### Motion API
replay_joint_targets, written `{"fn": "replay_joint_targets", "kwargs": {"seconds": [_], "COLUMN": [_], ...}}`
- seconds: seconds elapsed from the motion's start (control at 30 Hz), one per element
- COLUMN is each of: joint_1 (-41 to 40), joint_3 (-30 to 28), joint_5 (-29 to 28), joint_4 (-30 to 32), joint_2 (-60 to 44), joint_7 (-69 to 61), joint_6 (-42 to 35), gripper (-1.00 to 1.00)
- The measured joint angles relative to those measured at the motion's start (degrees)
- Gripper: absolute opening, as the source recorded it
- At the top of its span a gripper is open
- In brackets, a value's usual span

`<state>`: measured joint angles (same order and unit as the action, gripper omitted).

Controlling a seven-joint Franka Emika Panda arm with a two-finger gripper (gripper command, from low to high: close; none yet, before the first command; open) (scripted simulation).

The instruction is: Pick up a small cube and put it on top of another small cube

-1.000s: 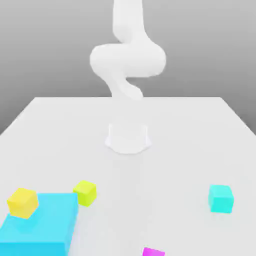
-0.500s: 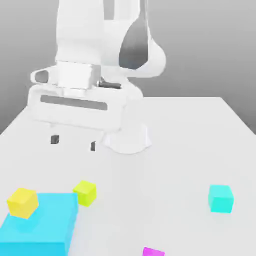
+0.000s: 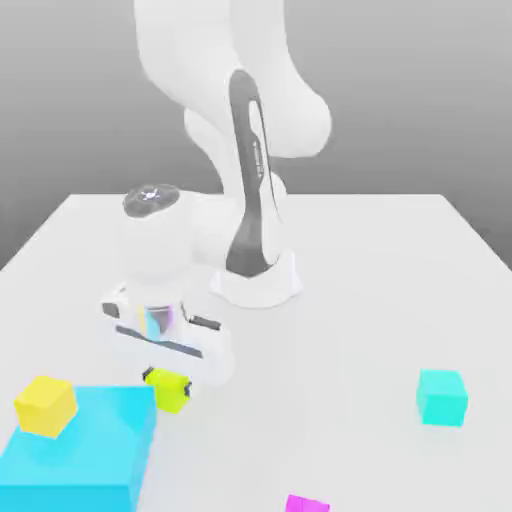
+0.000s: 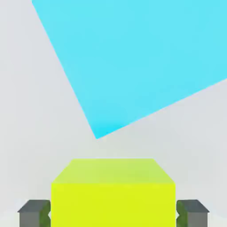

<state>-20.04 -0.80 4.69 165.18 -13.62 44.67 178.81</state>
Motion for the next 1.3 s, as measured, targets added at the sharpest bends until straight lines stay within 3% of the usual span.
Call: {"fn": "replay_joint_targets", "kwargs": {"seconds": [0.13, 0.4, 1.0, 1.07, 1.2, 1.23, 1.3], "joint_1": [-0.02, 1.32, 42.23, 45.53, 44.55, 44.83, 44.83], "joint_3": [-0.05, -1.05, 16.69, 16.37, 13.23, 12.78, 12.78], "joint_5": [-0.4, -4.9, -4.07, -5.85, -10.71, -11.36, -11.36], "joint_4": [0.15, 2.24, -12.44, -13.11, -13.56, -13.59, -13.59], "joint_2": [0.81, 15.12, 14.67, 12.02, 4.59, 3.53, 3.53], "joint_7": [0.34, 3.67, 7.49, 8.93, 12.49, 12.97, 12.97], "joint_6": [-0.63, -12.86, -27.04, -25.09, -18.38, -17.4, -17.4], "gripper": [-1.0, -1.0, -1.0, -1.0, -1.0, 1.0, 1.0]}}
